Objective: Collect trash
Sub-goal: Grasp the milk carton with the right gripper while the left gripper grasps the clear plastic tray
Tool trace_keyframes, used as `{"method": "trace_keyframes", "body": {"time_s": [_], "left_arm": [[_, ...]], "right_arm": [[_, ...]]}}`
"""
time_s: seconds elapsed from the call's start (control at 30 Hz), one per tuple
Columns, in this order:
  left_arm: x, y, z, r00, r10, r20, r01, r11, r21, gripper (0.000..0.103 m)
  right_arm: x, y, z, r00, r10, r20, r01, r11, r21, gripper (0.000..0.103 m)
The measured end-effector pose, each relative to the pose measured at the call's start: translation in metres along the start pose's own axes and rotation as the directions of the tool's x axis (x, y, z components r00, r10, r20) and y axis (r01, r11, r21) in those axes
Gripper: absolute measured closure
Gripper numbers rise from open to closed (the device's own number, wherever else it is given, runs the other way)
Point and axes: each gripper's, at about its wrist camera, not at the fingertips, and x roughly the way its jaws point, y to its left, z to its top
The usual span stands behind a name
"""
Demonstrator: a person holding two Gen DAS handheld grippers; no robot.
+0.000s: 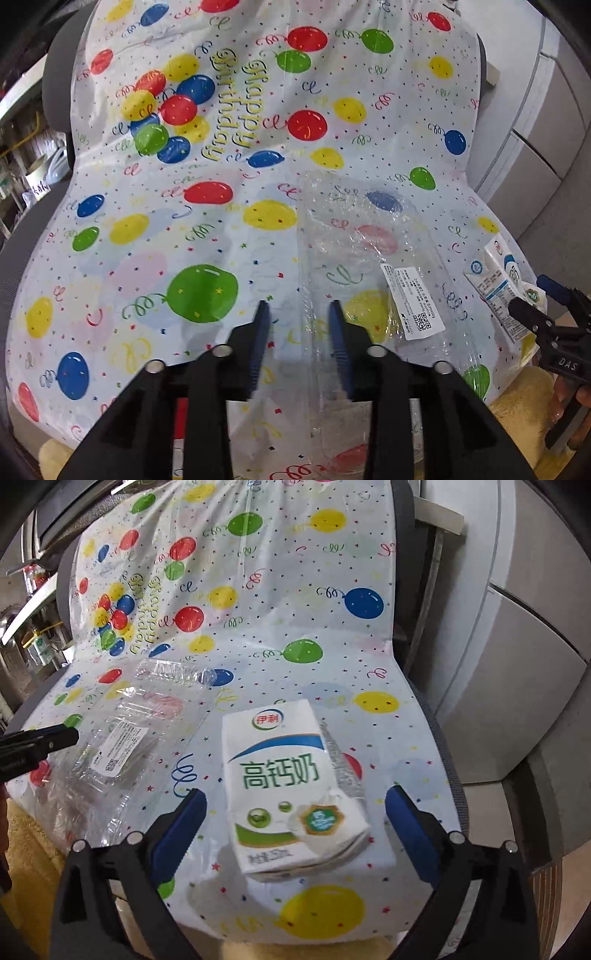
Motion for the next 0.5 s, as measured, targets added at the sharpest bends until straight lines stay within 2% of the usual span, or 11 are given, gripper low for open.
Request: {"method": "trace_keyframes", "body": {"time_s": [0.07, 0.23, 0.4, 0.43, 0.5], "left_arm": [[-0.004, 0.001, 0.003, 1.0, -0.001, 0.005, 0.001, 1.0, 0.008, 0.065], [0.003, -0.003, 0.01, 0.999, -0.043, -0.026, 0.043, 0.999, 0.023, 0.065], [0.017, -0.006, 0.009, 0.998, -0.037, -0.059, 0.039, 0.999, 0.037, 0.066], [0.018, -0.007, 0.009, 0.998, -0.035, -0.056, 0.038, 0.998, 0.041, 0.066], [0.019, -0.007, 0.01, 0.998, -0.034, -0.055, 0.036, 0.998, 0.049, 0.066]], "right_arm": [[0.001, -0.005, 0.002, 1.0, 0.03, -0.001, -0.03, 1.0, -0.005, 0.006], [0.023, -0.002, 0.011, 0.998, 0.037, -0.053, -0.041, 0.996, -0.076, 0.006], [0.042, -0.005, 0.018, 0.992, 0.062, -0.111, -0.069, 0.995, -0.065, 0.007], [0.041, -0.005, 0.018, 0.991, 0.07, -0.113, -0.077, 0.995, -0.058, 0.016], [0.036, -0.006, 0.018, 0.991, 0.088, -0.103, -0.093, 0.995, -0.04, 0.019]]}}
